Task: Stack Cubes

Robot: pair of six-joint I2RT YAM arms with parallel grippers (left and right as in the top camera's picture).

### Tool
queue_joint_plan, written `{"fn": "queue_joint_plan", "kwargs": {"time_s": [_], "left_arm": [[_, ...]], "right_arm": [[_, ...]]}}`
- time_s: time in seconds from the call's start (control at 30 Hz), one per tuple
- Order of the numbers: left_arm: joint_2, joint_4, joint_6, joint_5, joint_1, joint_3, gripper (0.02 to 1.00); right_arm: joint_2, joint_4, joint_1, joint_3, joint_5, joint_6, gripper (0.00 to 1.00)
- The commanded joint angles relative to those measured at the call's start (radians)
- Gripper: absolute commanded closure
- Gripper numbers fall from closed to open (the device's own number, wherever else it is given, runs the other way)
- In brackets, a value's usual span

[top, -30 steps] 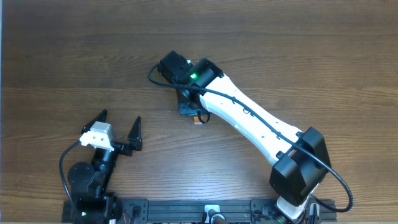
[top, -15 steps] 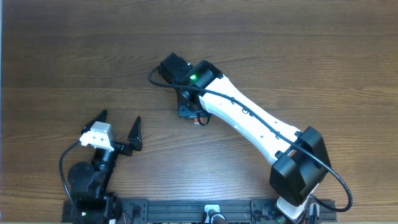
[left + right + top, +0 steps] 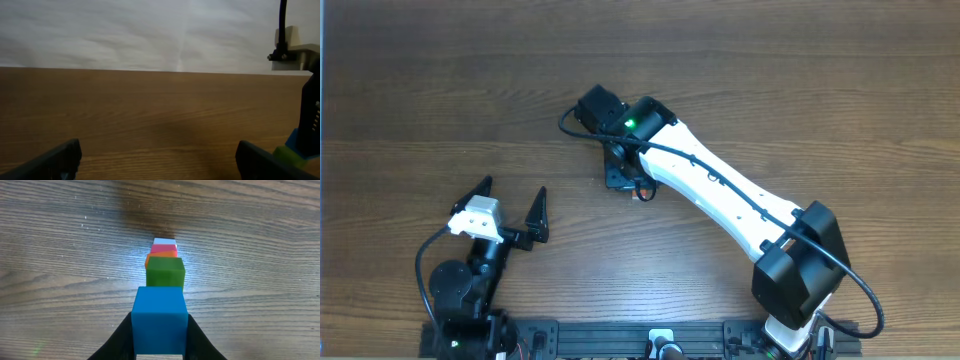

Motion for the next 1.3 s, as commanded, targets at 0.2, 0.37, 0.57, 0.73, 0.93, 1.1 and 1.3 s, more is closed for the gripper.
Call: {"fn": "queue_joint_plan", "kwargs": {"time_s": [0.2, 0.37, 0.57, 0.73, 0.93, 1.1, 1.3], "left_arm": [[-0.007, 0.003, 0.015, 0.01, -0.005, -0.008, 0.018], [-0.007, 0.003, 0.015, 0.01, -0.005, -0.009, 0.018], [-0.007, 0.003, 0.015, 0.01, -0.005, -0.009, 0.018], [-0.007, 0.003, 0.015, 0.01, -0.005, -0.009, 0.018], [-0.007, 0.003, 0.015, 0.01, -0.005, -0.009, 0.018], [-0.007, 0.003, 0.015, 0.01, -0.005, -0.009, 0.018], [-0.007, 0.003, 0.015, 0.01, -0.005, -0.009, 0.02]], "right_arm": [[0.026, 0.014, -0.02, -0.003, -0.004, -0.002, 0.989], [0.036, 0.018, -0.021, -0.003, -0.004, -0.002, 0.991], [0.047, 0.017, -0.023, -0.003, -0.004, -0.005, 0.989], [0.047, 0.02, -0.023, -0.003, -0.004, -0.005, 0.989], [0.047, 0.02, -0.023, -0.003, -0.004, -0.005, 0.991], [0.047, 0.02, -0.023, -0.003, -0.004, -0.006, 0.831], [0.047, 0.021, -0.023, -0.003, -0.004, -0.01, 0.619]]}}
